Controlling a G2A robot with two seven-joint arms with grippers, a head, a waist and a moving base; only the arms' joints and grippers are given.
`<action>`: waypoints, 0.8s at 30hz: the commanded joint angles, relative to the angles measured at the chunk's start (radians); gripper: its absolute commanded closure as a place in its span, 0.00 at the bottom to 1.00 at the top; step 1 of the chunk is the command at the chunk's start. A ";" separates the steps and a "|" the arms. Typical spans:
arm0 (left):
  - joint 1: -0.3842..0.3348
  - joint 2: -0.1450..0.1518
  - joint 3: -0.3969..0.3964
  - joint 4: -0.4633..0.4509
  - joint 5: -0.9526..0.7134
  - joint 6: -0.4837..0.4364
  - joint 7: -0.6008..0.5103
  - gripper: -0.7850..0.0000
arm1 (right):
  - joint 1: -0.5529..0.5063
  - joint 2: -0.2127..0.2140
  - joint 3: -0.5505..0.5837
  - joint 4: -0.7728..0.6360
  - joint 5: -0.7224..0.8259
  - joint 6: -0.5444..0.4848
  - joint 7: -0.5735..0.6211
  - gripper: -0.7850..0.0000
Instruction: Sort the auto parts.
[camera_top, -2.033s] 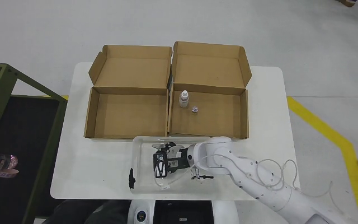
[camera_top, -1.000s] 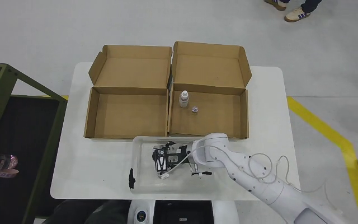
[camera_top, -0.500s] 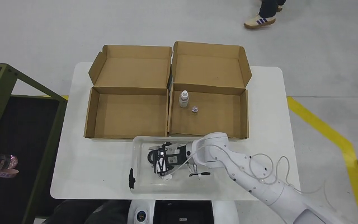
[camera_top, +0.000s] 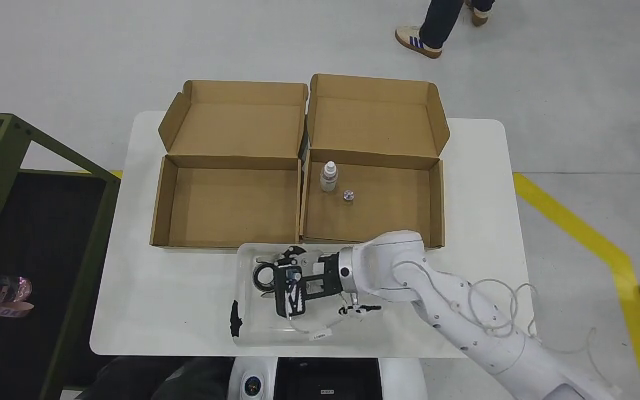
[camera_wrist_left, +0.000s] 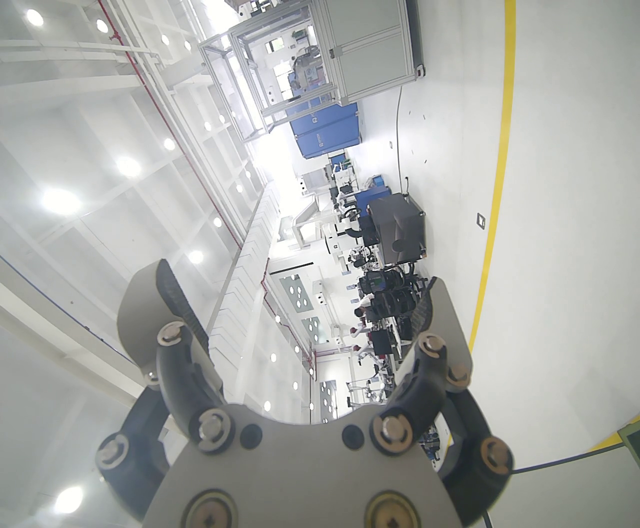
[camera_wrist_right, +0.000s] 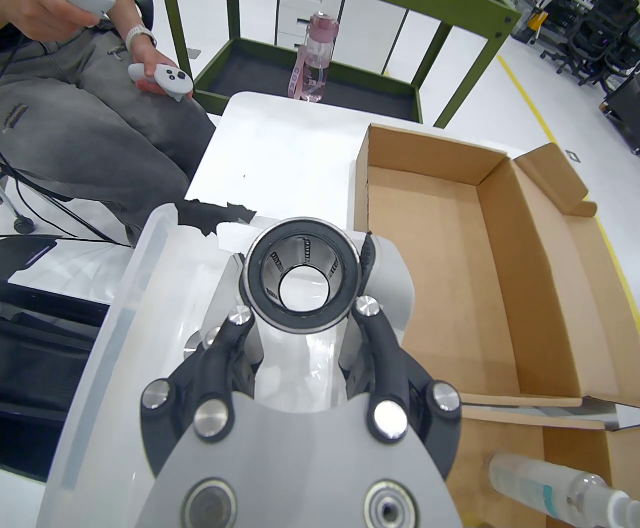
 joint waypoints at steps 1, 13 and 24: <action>0.000 0.000 0.000 0.000 0.000 0.000 0.000 0.00 | 0.002 0.001 0.010 -0.013 0.004 -0.002 -0.003 1.00; 0.000 0.000 0.000 0.000 0.000 0.000 0.000 0.00 | 0.041 -0.012 0.026 -0.039 0.016 0.020 -0.015 1.00; 0.000 0.000 0.000 0.000 0.000 0.000 0.000 0.00 | 0.096 -0.034 0.014 0.013 0.025 0.046 -0.031 1.00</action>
